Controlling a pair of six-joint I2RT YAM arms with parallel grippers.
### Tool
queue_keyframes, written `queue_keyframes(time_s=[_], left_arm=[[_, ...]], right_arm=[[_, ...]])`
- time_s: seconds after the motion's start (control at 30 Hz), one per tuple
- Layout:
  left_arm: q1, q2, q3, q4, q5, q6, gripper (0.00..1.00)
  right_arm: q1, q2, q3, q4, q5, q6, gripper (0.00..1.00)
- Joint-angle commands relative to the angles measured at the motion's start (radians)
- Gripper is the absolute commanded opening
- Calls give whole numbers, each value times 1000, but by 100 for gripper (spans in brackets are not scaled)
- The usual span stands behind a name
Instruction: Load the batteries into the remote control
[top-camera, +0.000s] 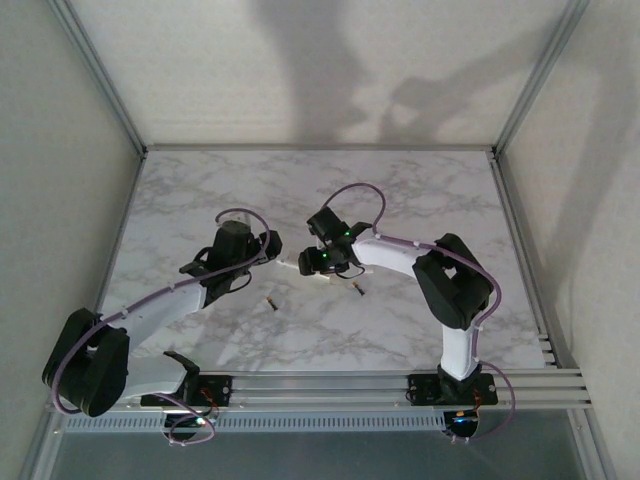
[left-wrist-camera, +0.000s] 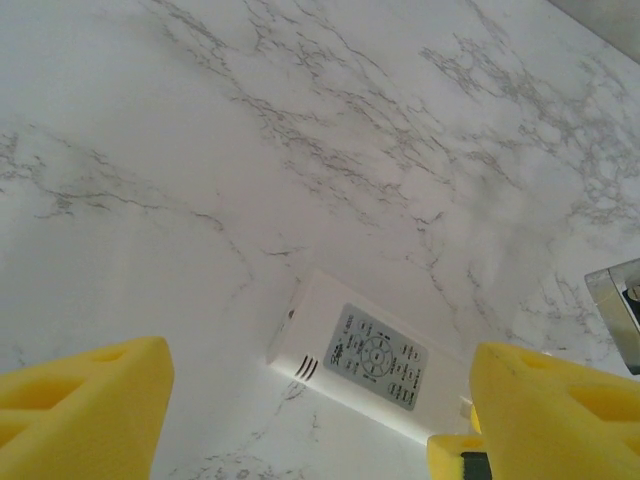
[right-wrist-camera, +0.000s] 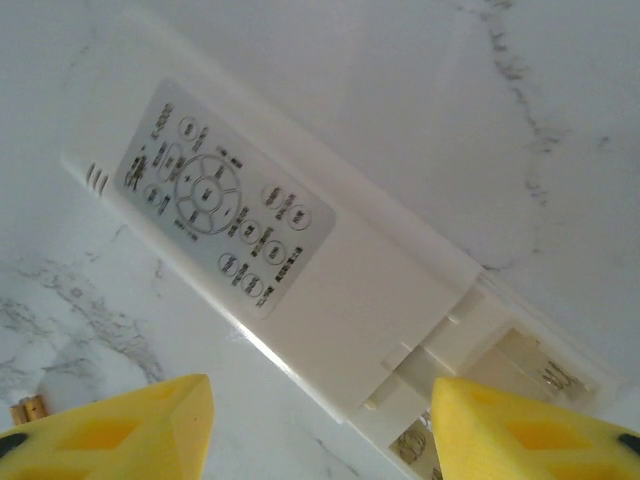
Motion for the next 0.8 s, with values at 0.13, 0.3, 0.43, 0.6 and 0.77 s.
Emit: queue_keyframes(time_s=[0.13,0.3,0.43,0.6,0.77], left_arm=[[10,-53,-33,-40,-21,-58,100],[8,-101,-61,-79,-38,-105,100],[3,-129,-82,-141,-54,-173,98],[-38,-164,-98,-220,-99,-262,88],[-117,-170,-103,-278,-145,-366,78]], right_arm=[[-3,-73,-11,-5,31,-3,63],[-13,-176,-83,14,83,-40,66],[-40,-275,-190,96,111,-79,72],[-104,-388,-336,244,95,-98,85],[-121,-475,-438,349,83,-67,99]])
